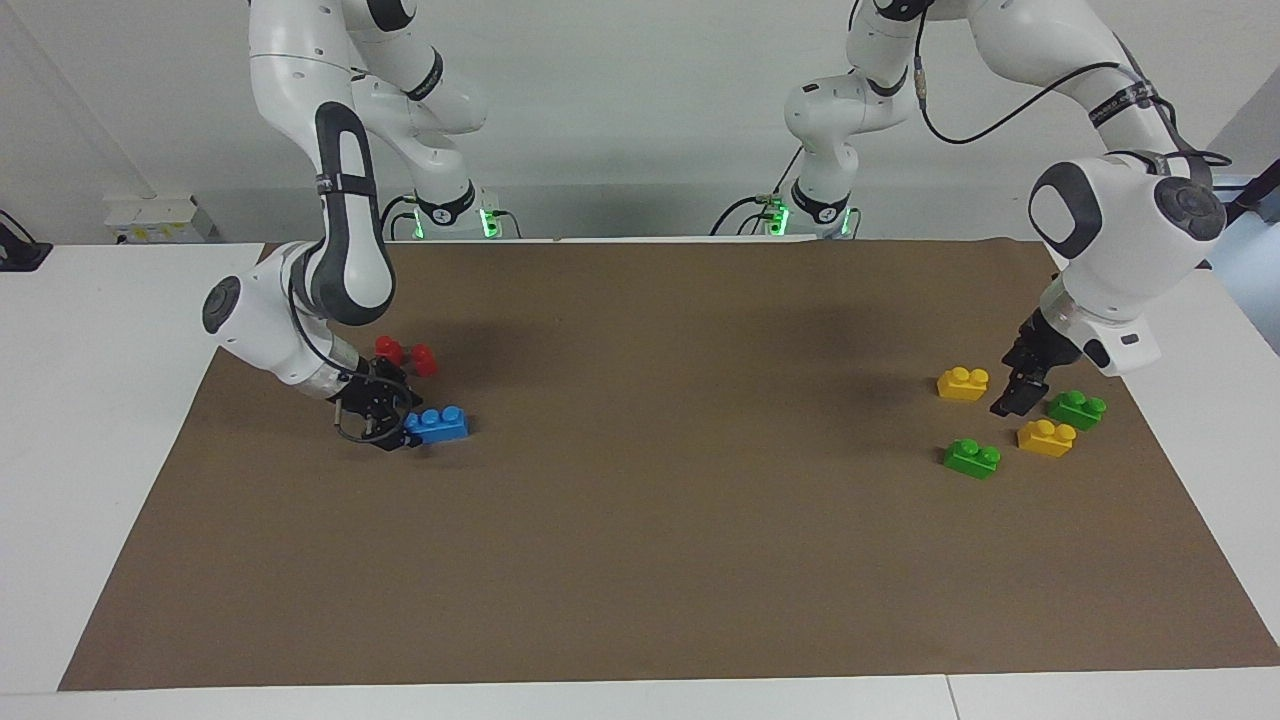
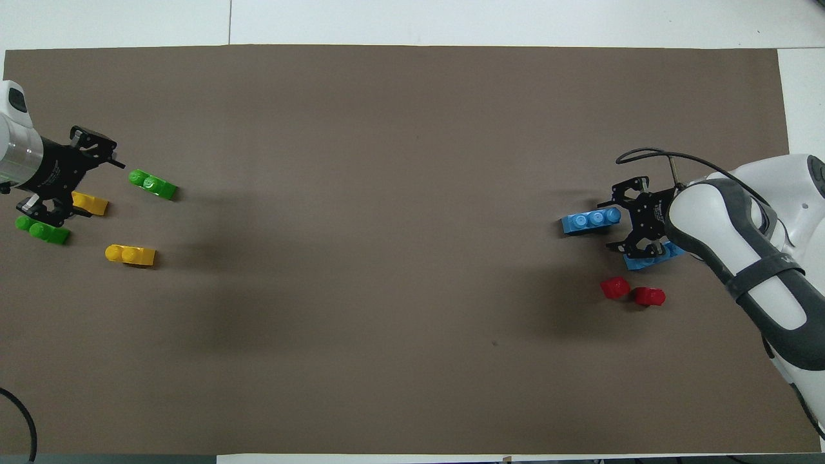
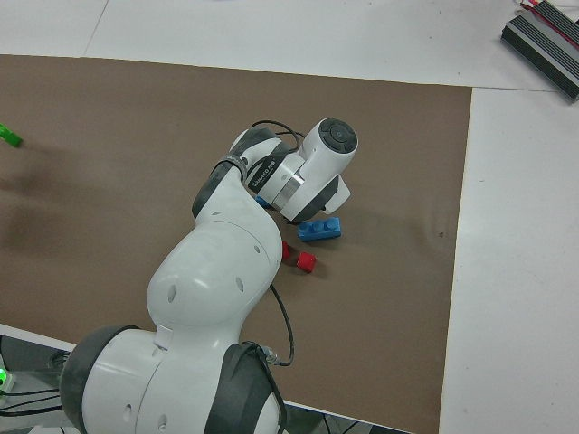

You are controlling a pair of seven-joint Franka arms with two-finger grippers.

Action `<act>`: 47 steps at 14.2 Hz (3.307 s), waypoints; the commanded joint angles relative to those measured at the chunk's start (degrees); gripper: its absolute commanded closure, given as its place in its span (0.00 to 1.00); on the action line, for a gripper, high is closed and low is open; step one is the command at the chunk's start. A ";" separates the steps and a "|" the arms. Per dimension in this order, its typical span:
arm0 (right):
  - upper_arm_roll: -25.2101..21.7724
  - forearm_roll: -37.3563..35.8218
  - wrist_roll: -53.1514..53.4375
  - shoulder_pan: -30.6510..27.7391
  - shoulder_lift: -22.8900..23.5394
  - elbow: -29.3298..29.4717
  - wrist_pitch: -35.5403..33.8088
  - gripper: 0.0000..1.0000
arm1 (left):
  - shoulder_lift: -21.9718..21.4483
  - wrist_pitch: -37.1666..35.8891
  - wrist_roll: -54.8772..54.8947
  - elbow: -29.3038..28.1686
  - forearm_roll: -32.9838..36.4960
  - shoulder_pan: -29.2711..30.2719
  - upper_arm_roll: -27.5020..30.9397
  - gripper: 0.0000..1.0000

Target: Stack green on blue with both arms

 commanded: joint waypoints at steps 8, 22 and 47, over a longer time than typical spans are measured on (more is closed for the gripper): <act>0.20 1.41 5.01 0.56 -1.32 11.38 -13.95 1.00 | 7.98 9.23 -7.66 1.68 2.08 0.77 -0.25 0.00; 0.29 1.58 44.69 33.87 -9.06 2.37 7.61 1.00 | 11.40 17.50 -12.24 -2.45 1.12 1.65 -0.16 0.00; 0.46 21.70 29.39 43.28 0.07 -5.47 30.13 1.00 | -1.77 1.17 -34.70 -2.45 -1.61 -11.24 -0.77 1.00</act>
